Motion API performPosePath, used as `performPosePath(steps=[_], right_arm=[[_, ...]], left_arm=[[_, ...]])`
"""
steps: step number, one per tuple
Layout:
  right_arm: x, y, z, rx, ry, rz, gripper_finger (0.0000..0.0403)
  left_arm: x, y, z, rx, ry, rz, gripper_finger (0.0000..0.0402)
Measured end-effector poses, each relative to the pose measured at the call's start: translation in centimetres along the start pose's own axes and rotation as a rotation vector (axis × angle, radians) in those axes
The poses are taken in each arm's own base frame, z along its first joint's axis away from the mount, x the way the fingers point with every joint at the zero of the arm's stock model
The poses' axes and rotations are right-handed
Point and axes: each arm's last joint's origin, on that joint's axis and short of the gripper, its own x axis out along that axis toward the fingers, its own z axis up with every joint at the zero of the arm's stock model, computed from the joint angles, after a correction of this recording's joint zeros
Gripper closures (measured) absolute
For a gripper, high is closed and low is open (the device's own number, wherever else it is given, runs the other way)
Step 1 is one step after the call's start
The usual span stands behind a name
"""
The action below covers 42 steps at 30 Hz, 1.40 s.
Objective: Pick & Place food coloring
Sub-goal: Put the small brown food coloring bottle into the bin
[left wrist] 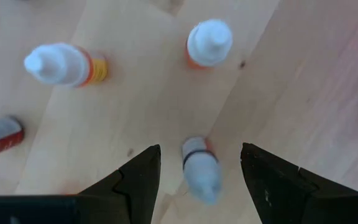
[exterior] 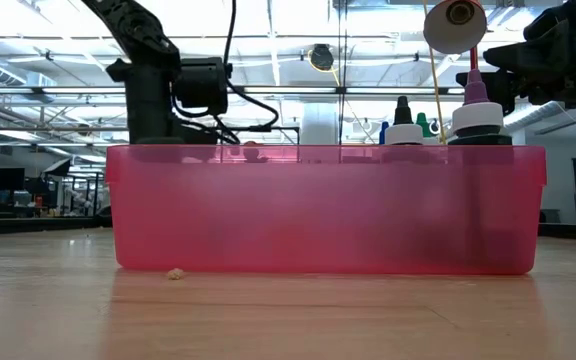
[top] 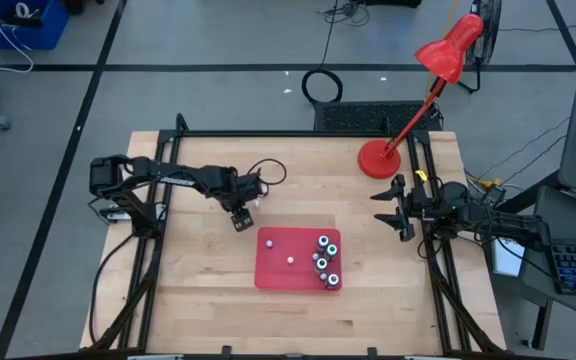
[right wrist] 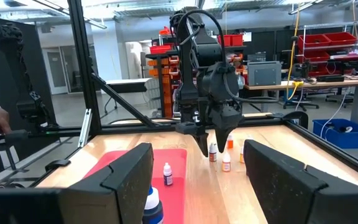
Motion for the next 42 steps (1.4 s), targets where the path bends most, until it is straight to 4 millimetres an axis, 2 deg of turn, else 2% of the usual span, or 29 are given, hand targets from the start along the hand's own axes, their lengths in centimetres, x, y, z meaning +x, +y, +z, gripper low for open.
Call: performPosePath(steps=[9,23,27,35,38,42], right_arm=[[0.0,0.0,0.0,0.0,0.0,0.0,0.0165],[0.0,0.0,0.0,0.0,0.0,0.0,0.0165],[0.0,0.0,0.0,0.0,0.0,0.0,0.0165],[0.0,0.0,0.0,0.0,0.0,0.0,0.0165],[0.0,0.0,0.0,0.0,0.0,0.0,0.0165],[0.0,0.0,0.0,0.0,0.0,0.0,0.0165]], left_arm=[[0.8,0.2,-0.7,-0.028,0.007,0.007,0.0176],[0.8,0.0,-0.6,-0.021,-0.002,-0.005,0.0182],[0.8,0.0,-0.6,-0.021,-0.002,-0.005,0.0218],[0.8,0.0,-0.6,-0.014,-0.005,-0.005,0.0332],[0.6,-0.1,-0.5,-0.012,-0.001,-0.006,0.0333],[-0.9,-1.2,0.0,0.018,0.003,-0.01,0.0333]])
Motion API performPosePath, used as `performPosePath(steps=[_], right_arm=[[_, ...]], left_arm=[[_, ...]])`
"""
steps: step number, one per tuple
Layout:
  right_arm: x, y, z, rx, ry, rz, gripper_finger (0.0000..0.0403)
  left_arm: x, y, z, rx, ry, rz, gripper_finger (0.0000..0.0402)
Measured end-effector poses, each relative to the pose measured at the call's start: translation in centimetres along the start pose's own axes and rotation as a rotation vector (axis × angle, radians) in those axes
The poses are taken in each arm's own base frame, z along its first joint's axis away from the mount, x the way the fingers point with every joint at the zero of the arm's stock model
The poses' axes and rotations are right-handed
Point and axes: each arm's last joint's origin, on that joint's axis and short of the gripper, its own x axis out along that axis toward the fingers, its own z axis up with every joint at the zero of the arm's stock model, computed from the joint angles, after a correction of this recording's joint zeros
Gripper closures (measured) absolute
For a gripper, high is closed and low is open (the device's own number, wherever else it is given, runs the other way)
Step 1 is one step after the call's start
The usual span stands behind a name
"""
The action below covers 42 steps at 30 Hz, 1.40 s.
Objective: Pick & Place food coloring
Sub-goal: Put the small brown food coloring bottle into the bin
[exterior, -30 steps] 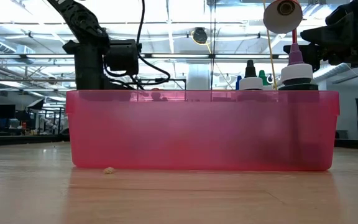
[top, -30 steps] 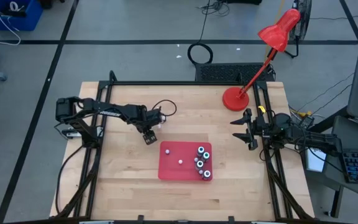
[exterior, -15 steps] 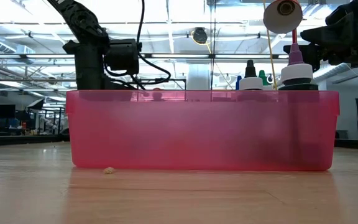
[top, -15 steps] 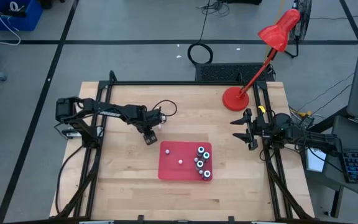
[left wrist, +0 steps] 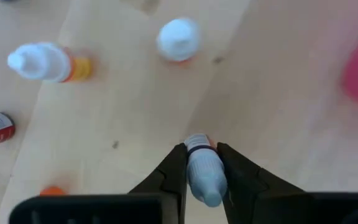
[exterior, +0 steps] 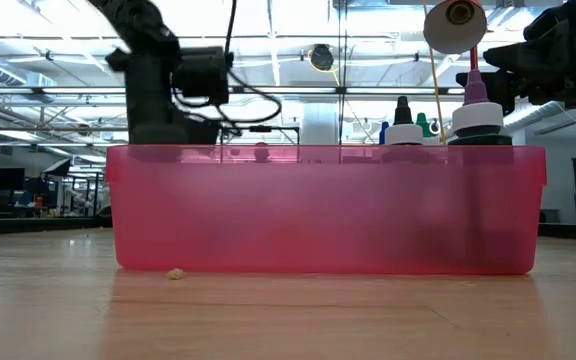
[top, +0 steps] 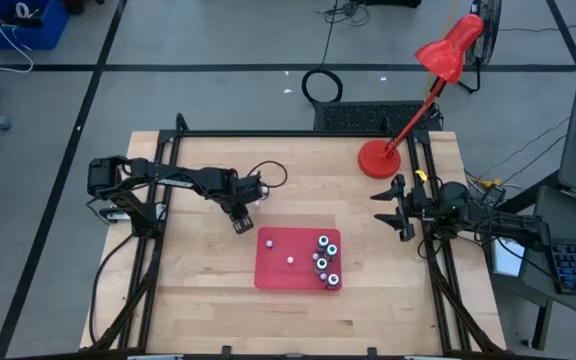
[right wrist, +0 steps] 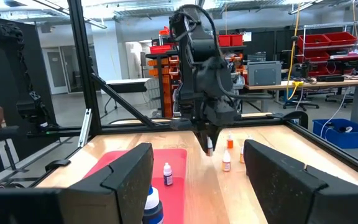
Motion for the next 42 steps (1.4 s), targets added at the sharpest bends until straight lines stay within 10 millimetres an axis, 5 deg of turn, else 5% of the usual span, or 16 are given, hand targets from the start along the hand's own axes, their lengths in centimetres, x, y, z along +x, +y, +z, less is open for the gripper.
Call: performPosePath(steps=[12,16,20,28,35,42], right_arm=[[0.0,0.0,0.0,0.0,0.0,0.0,0.0165],[0.0,0.0,0.0,0.0,0.0,0.0,0.0165],[0.0,0.0,0.0,0.0,0.0,0.0,0.0165],[0.0,0.0,0.0,0.0,0.0,0.0,0.0165],[0.0,0.0,0.0,0.0,0.0,0.0,0.0165],[0.0,0.0,0.0,0.0,0.001,0.0,0.0165]], left_arm=[[-8.6,-7.9,2.6,0.139,-0.119,-0.103,0.0333],[-9.8,-11.0,2.8,0.238,-0.195,-0.117,0.0333],[-8.7,-13.8,2.8,0.295,-0.173,-0.101,0.0333],[-2.5,-18.0,2.9,0.369,0.005,-0.097,0.0333],[2.0,-18.9,2.5,0.343,0.102,-0.036,0.0333],[3.3,-19.1,2.6,0.285,0.115,-0.011,0.0334]])
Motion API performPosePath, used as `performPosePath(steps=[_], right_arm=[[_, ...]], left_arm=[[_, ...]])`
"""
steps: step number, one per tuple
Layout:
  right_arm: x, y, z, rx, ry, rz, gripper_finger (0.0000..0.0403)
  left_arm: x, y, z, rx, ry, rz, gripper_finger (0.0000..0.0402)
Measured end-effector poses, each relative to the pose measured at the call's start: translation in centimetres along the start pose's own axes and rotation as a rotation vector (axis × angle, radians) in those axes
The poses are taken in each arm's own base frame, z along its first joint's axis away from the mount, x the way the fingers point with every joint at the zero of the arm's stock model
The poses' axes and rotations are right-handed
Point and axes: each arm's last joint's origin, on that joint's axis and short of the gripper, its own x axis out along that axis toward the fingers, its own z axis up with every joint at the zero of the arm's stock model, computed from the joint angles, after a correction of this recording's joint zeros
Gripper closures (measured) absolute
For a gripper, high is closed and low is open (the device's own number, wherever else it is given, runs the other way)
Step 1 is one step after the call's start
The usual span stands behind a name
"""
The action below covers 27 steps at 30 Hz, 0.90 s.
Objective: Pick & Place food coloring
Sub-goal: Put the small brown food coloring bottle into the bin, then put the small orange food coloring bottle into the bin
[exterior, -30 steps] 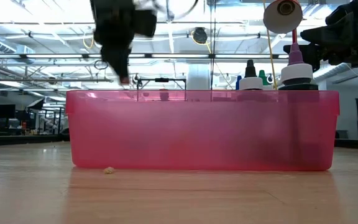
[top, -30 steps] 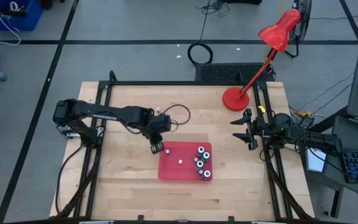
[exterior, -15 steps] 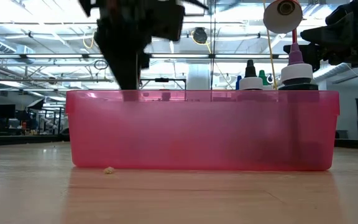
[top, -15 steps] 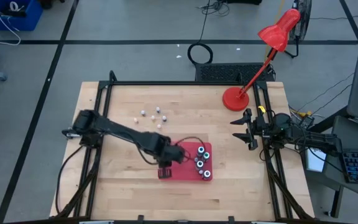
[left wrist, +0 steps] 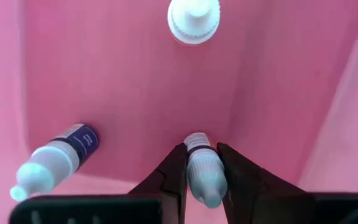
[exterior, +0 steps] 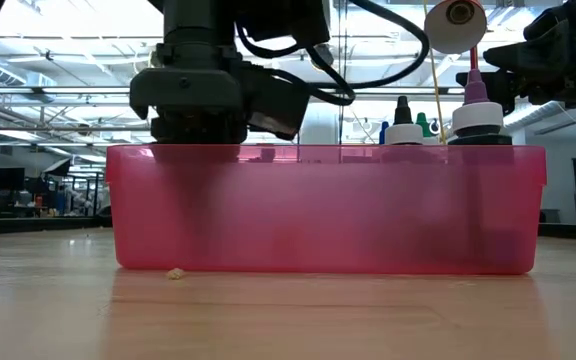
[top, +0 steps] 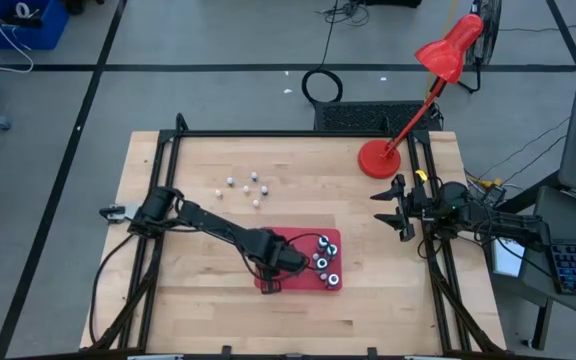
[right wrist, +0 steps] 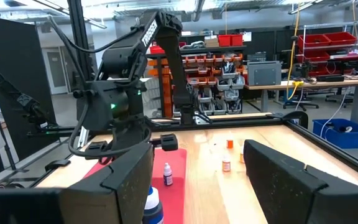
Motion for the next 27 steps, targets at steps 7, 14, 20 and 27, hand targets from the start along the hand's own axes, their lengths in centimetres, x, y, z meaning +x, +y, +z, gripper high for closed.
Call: performPosePath(steps=[7,14,20,27], right_arm=[[0.0,0.0,0.0,0.0,0.0,0.0,0.0165],[0.0,0.0,0.0,0.0,0.0,0.0,0.0165],[0.0,0.0,0.0,0.0,-0.001,0.0,0.0165],[0.0,0.0,0.0,0.0,-0.002,0.0,0.0165]], left_arm=[[-0.2,0.0,-0.2,-0.032,0.011,-0.017,0.0254],[-3.2,0.3,-0.6,-0.043,-0.013,-0.1,0.0194],[-8.1,1.4,-2.1,-0.019,-0.13,0.032,0.0192],[-13.3,6.1,-5.4,-0.138,-0.121,0.179,0.0212]])
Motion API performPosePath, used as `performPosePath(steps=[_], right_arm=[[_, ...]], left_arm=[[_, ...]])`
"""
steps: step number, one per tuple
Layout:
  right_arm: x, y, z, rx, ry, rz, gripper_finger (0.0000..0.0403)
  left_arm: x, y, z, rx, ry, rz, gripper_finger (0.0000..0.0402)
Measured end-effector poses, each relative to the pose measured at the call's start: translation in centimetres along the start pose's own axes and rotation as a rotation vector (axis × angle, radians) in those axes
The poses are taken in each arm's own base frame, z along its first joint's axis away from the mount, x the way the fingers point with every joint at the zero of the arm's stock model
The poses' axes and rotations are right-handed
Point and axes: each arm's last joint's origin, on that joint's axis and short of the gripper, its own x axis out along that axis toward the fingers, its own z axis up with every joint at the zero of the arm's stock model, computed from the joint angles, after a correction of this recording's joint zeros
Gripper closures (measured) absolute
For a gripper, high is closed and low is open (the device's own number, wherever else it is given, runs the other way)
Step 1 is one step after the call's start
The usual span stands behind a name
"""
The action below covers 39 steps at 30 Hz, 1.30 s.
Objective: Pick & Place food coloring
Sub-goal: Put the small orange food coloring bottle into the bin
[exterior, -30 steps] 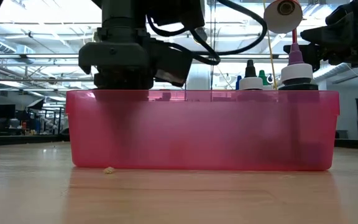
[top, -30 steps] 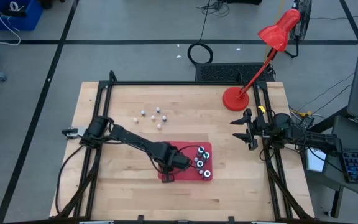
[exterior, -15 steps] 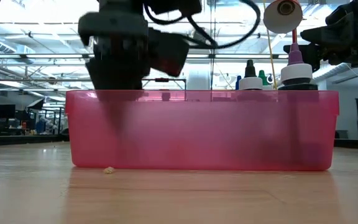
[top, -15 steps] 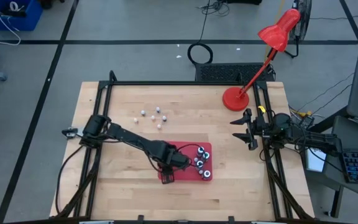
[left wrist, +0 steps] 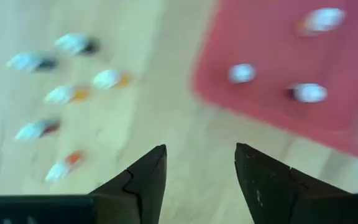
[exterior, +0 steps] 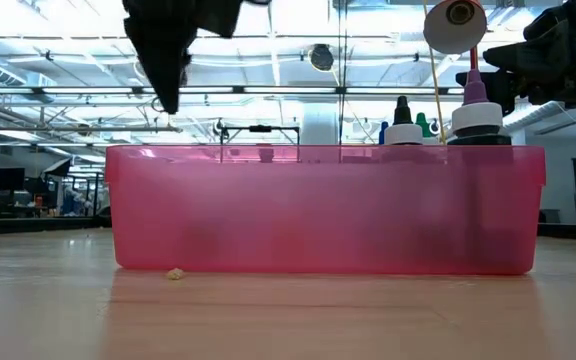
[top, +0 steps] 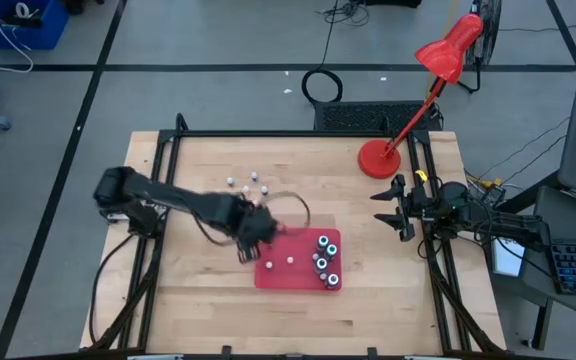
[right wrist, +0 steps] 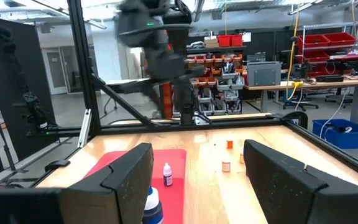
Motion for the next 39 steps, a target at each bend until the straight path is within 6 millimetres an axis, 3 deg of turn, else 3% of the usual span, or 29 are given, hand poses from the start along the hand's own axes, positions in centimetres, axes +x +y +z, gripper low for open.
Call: performPosePath(steps=[5,10,13,22,31,39], right_arm=[[0.0,0.0,0.0,0.0,-0.002,0.001,0.0165],[0.0,0.0,0.0,0.0,-0.001,0.0,0.0165],[0.0,0.0,0.0,0.0,-0.001,0.0,0.0165],[0.0,0.0,0.0,0.0,-0.001,0.0,0.0165],[0.0,0.0,0.0,0.0,-0.001,0.0,0.0165],[0.0,0.0,0.0,0.0,-0.001,0.0,0.0165]], left_arm=[[-0.7,5.5,-1.4,-0.229,-0.011,0.071,0.0215],[0.8,10.5,-3.6,-0.481,0.045,0.129,0.0215],[2.2,12.3,-4.8,-0.571,0.085,0.143,0.0215],[7.2,14.3,-5.1,-0.574,0.088,0.048,0.0215],[8.9,16.1,-6.4,-0.635,0.125,0.085,0.0215],[10.3,16.5,-6.8,-0.643,0.099,0.044,0.0215]])
